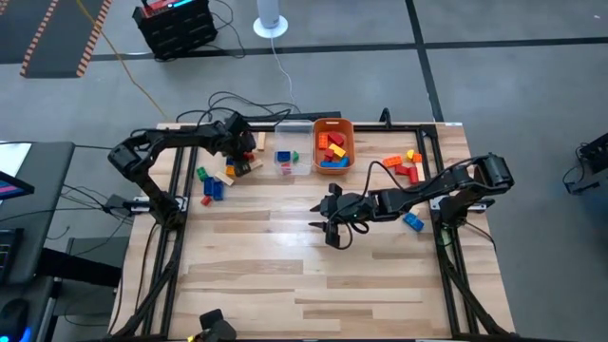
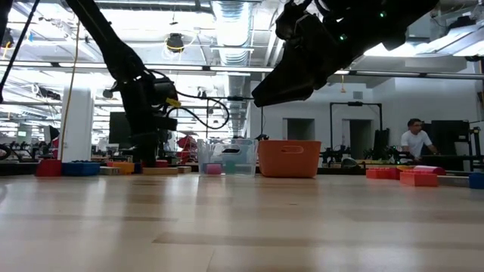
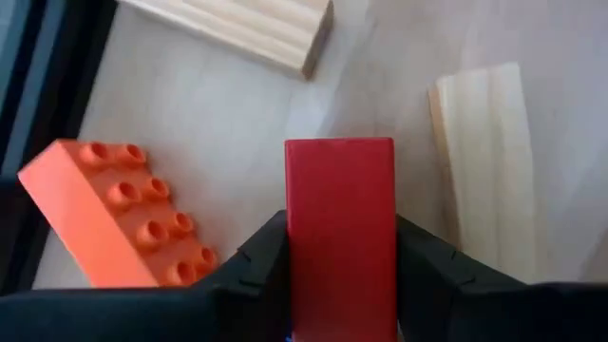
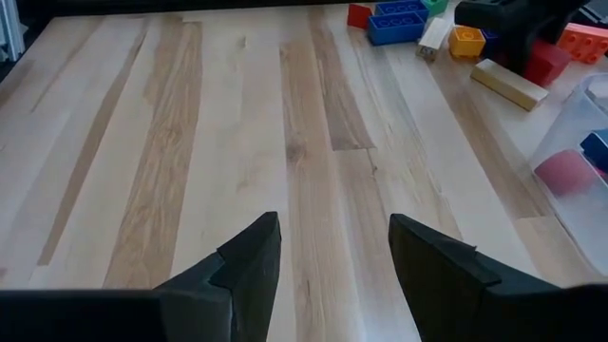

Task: Sort blocks by size
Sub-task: Put the red rectangle block into the orange bin, then put the yellow square game piece into the clear bin, then put the wood rectangle block into the clear bin

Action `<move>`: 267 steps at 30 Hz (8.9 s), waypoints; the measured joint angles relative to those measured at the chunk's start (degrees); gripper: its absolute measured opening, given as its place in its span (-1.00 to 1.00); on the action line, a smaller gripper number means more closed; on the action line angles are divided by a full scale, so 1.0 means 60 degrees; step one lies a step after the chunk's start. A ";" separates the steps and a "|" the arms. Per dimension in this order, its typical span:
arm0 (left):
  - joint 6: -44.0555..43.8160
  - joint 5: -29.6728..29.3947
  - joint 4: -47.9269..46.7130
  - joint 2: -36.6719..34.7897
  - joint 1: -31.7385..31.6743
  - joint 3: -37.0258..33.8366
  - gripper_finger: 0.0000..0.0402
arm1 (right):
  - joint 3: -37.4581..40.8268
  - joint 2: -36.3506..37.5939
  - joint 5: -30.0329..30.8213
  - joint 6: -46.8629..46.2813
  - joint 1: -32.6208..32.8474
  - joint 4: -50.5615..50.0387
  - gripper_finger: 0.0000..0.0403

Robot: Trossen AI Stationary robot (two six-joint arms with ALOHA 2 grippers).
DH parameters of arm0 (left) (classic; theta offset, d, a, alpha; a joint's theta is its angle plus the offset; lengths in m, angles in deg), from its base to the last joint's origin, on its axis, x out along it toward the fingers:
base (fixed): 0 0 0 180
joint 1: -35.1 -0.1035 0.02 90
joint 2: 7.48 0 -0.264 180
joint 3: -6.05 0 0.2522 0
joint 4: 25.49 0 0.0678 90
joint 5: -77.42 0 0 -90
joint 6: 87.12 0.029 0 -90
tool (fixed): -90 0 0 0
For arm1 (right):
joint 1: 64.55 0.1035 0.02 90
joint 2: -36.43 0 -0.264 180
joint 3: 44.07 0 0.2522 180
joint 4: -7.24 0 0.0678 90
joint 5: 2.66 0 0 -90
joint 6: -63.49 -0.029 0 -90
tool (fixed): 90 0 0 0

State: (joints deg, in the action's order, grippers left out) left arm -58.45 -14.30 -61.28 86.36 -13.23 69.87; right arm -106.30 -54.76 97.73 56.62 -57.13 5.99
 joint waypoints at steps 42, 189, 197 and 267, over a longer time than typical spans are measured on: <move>-0.0483 0.0886 0.0083 -0.0007 0.3297 0.4559 -0.34 | -0.0004 0.3496 0.4584 -0.1602 -0.0613 -0.5414 0.12; -0.4703 -0.0183 -0.1514 -0.1019 0.2582 -0.0280 -0.54 | 0.0007 0.2222 0.4225 0.0396 0.0721 -0.2291 0.12; -0.4719 0.0036 -0.1219 -0.2074 0.2669 -0.0156 -0.54 | 0.0007 0.2222 0.4226 0.0396 0.0683 -0.2284 0.12; -0.4253 0.0163 0.4603 -0.0173 0.1416 -0.2065 0.08 | 0.0011 0.2222 0.4200 0.0400 0.0889 -0.2496 0.12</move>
State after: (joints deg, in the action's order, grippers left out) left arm -83.97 -13.33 -33.66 85.32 -4.74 57.48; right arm -106.23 -41.43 122.93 59.02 -51.79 -8.99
